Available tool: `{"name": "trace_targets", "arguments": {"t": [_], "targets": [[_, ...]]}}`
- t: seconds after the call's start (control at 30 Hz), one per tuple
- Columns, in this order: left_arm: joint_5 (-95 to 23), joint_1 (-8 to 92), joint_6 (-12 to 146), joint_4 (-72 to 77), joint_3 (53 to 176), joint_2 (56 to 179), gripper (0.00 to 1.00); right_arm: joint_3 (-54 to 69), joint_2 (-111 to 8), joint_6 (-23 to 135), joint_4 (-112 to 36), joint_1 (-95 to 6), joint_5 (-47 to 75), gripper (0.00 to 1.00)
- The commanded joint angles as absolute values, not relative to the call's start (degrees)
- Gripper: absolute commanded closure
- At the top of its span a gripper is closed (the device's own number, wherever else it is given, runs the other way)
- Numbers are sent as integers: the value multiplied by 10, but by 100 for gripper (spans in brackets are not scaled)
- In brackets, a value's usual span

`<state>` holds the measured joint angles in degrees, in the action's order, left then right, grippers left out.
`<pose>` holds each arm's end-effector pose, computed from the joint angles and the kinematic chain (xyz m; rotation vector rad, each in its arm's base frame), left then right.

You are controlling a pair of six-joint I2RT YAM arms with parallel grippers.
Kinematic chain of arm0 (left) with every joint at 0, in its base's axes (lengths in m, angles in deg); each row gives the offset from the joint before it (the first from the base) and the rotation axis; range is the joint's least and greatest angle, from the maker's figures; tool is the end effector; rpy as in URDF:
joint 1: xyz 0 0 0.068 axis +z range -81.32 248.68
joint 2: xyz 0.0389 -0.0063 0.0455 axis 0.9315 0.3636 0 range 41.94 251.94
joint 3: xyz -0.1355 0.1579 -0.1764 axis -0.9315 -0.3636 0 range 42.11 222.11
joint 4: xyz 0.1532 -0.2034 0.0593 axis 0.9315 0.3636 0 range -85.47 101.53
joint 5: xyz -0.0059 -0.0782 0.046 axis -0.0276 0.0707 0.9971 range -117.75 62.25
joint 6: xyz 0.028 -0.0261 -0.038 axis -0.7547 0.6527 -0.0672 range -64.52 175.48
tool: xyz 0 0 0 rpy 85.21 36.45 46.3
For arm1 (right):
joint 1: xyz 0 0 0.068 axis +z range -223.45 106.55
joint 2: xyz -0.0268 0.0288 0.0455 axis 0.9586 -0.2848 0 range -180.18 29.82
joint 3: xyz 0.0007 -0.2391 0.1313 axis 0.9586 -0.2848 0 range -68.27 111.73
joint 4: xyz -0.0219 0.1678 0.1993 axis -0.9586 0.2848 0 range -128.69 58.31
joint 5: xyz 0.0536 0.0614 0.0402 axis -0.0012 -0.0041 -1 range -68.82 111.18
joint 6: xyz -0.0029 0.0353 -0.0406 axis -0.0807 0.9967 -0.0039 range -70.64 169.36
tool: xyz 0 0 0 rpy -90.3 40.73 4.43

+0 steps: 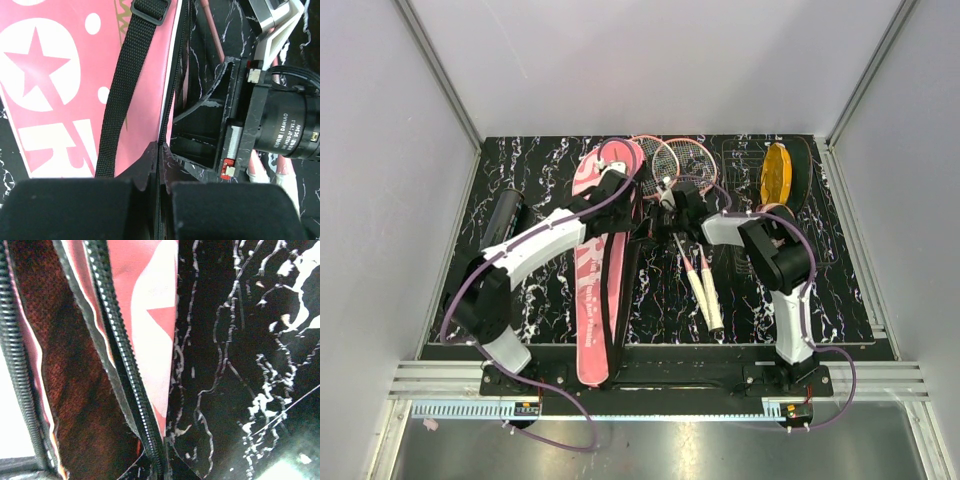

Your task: Pack up the badminton gear

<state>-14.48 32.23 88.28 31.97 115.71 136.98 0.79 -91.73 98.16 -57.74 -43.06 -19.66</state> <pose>0.2982 -0.2101 0.2609 -0.0283 2.4130 -0.2828 0.3670 0.2422 0.1250 -0.0897 2.4216 1.4964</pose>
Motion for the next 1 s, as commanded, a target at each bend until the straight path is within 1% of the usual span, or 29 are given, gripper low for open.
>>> {"name": "trace_targets", "arguments": {"t": [0.0,0.17,0.23,0.3,0.33,0.4,0.43,0.47,0.5,0.57,0.63,0.67,0.73,0.77,0.8,0.87,0.9,0.97], "targets": [[-154,330,871,309,1144,1307,100,63,-830,952,-475,-431,-165,100],[-198,337,865,309,1125,1264,100,121,-786,927,-341,-426,-128,100],[-210,337,863,308,1117,1247,86,138,-769,918,-312,-421,-111,100],[-231,337,861,306,1109,1237,75,165,-760,911,-278,-418,-98,100],[-237,338,861,301,1107,1224,65,174,-758,903,-267,-415,-91,100],[-254,337,862,296,1094,1208,55,203,-759,894,-236,-411,-78,100],[-256,337,866,289,1088,1192,47,208,-760,891,-232,-411,-78,100],[-266,338,868,283,1081,1184,44,217,-763,890,-231,-410,-79,100],[-269,338,869,276,1069,1177,35,223,-765,888,-229,-410,-82,100],[-271,337,873,275,1064,1166,34,236,-769,880,-220,-411,-82,100],[-261,337,875,284,1060,1168,37,240,-770,879,-220,-410,-87,100],[-256,337,874,288,1060,1169,44,243,-770,878,-220,-409,-88,100],[-242,337,874,293,1058,1173,51,246,-770,878,-220,-409,-92,100],[-235,337,874,295,1058,1175,58,248,-770,877,-221,-409,-94,100],[-231,335,873,294,1058,1175,59,249,-770,877,-221,-409,-97,100],[-213,332,868,299,1063,1184,60,252,-772,879,-221,-409,-97,100],[-205,324,866,304,1071,1189,58,254,-774,881,-220,-409,-98,100],[-173,315,861,320,1080,1202,51,261,-776,881,-217,-408,-98,100]]}}
